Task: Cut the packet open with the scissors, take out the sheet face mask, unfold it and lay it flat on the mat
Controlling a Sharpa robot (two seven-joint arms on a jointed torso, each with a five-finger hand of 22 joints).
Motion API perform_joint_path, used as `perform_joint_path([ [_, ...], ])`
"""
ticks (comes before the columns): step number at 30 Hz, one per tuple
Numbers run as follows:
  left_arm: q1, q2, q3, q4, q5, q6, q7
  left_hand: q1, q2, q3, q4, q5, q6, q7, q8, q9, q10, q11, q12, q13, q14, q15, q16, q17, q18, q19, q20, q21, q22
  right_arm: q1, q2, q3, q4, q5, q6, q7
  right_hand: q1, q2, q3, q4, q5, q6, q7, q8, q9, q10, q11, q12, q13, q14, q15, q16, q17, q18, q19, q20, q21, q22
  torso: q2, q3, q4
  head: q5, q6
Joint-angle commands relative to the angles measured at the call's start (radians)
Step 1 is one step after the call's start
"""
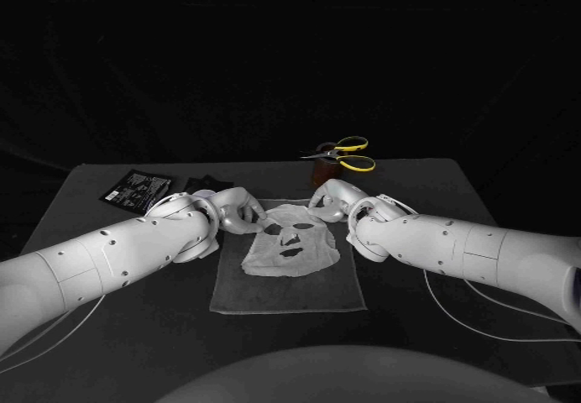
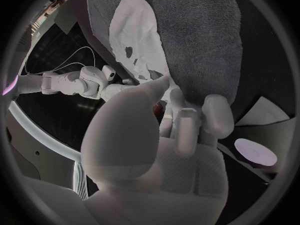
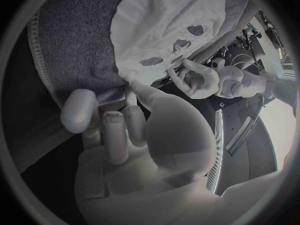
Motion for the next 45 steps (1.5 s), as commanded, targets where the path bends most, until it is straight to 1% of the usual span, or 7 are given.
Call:
perform_joint_path([
  [1,-0.003,0.000,-0.003,0.001,0.002,0.035,-0.012,0.004,0.002,0.000,-0.008,0.002,0.002,0.009,-0.004,0.000,0.000,0.003,0.005,-0.001,0.037,0.004,0.006,0.098,-0.011,0.004,0.004,0.003,0.002,0.001,-0.003,0.000,0.001,-0.009,-0.034,-0.001,-0.007,0.010,-0.004,0.001,-0.003,-0.006,0.001,0.005,-0.001,-0.001,-0.003,-0.004,0.088,0.085,-0.006,0.002,0.168,0.015,-0.002,-0.006,-0.005,0.130,0.000,0.0002,-0.0001,-0.001,0.000],
  [18,-0.003,0.000,-0.003,0.001,0.001,0.036,-0.013,0.005,0.002,0.000,-0.008,0.002,0.002,0.009,-0.005,0.000,0.000,0.003,0.006,0.001,0.037,0.004,0.006,0.098,-0.011,0.004,0.004,0.004,0.002,0.004,-0.004,0.001,-0.027,-0.006,-0.023,-0.003,-0.001,0.030,0.005,0.003,-0.003,-0.010,-0.003,0.021,0.008,0.007,-0.006,0.007,0.098,0.085,-0.008,0.003,0.171,0.014,0.000,-0.008,0.003,0.131,0.000,-0.0008,0.0003,-0.001,0.000],
  [29,-0.003,-0.001,-0.003,0.000,0.000,0.035,-0.014,0.005,0.002,0.000,-0.009,0.002,0.001,0.009,-0.006,0.000,0.000,0.004,0.006,0.002,0.037,0.005,0.007,0.098,-0.012,0.005,0.005,0.005,0.004,0.006,-0.006,0.001,-0.038,-0.034,-0.018,-0.040,0.000,0.016,0.002,-0.006,-0.003,-0.014,-0.004,0.030,0.014,0.001,-0.007,-0.005,0.089,0.084,-0.009,-0.001,0.163,0.016,-0.004,-0.009,-0.012,0.128,0.000,-0.0002,-0.0005,-0.001,0.000],
  [32,-0.003,-0.001,-0.003,0.000,0.000,0.034,-0.014,0.005,0.002,0.000,-0.009,0.002,0.001,0.009,-0.006,0.000,0.000,0.004,0.006,0.002,0.037,0.005,0.007,0.098,-0.012,0.005,0.005,0.005,0.004,0.007,-0.006,0.001,-0.040,-0.016,-0.029,-0.022,-0.036,-0.013,-0.020,0.010,-0.003,-0.072,0.023,0.002,0.002,-0.033,0.013,-0.062,0.045,0.075,0.004,-0.018,0.130,0.023,-0.024,-0.003,-0.068,0.114,0.000,0.0000,-0.0006,-0.001,0.000],
  [34,-0.003,-0.001,-0.003,0.000,0.000,0.034,-0.013,0.005,0.002,0.000,-0.009,0.002,0.001,0.009,-0.006,0.000,0.000,0.004,0.006,0.002,0.037,0.005,0.007,0.098,-0.012,0.005,0.005,0.005,0.004,0.007,-0.007,0.001,-0.038,-0.003,-0.036,-0.007,-0.072,-0.049,-0.051,0.026,-0.003,-0.125,0.048,-0.032,-0.013,-0.062,0.034,-0.108,0.010,0.067,0.022,-0.034,0.102,0.028,-0.044,0.007,-0.122,0.101,0.000,0.0003,-0.0006,-0.001,0.000],
  [36,-0.003,-0.001,-0.003,0.000,0.000,0.033,-0.013,0.005,0.002,0.000,-0.009,0.002,0.001,0.009,-0.006,0.000,0.000,0.004,0.006,0.002,0.037,0.005,0.007,0.098,-0.012,0.005,0.005,0.005,0.004,0.008,-0.009,0.001,-0.035,0.006,-0.040,0.004,-0.084,-0.065,-0.067,0.033,-0.004,-0.146,0.057,-0.045,-0.019,-0.066,0.043,-0.112,0.007,0.066,0.029,-0.035,0.100,0.028,-0.047,0.013,-0.129,0.098,0.000,0.0005,-0.0003,-0.001,0.000],
  [45,-0.003,-0.001,-0.003,-0.001,0.002,0.019,-0.007,0.004,0.001,0.000,-0.008,0.002,0.002,0.010,-0.007,-0.001,0.000,0.004,0.008,0.003,0.037,0.006,0.006,0.096,-0.011,0.004,0.006,0.004,0.002,0.009,-0.028,0.001,-0.014,0.022,-0.070,0.020,-0.096,-0.068,-0.093,0.052,-0.003,-0.156,0.061,-0.052,-0.023,-0.068,0.049,-0.112,0.005,0.067,0.036,-0.036,0.101,0.030,-0.049,0.022,-0.136,0.096,0.000,-0.0003,0.0000,0.000,0.000],
])
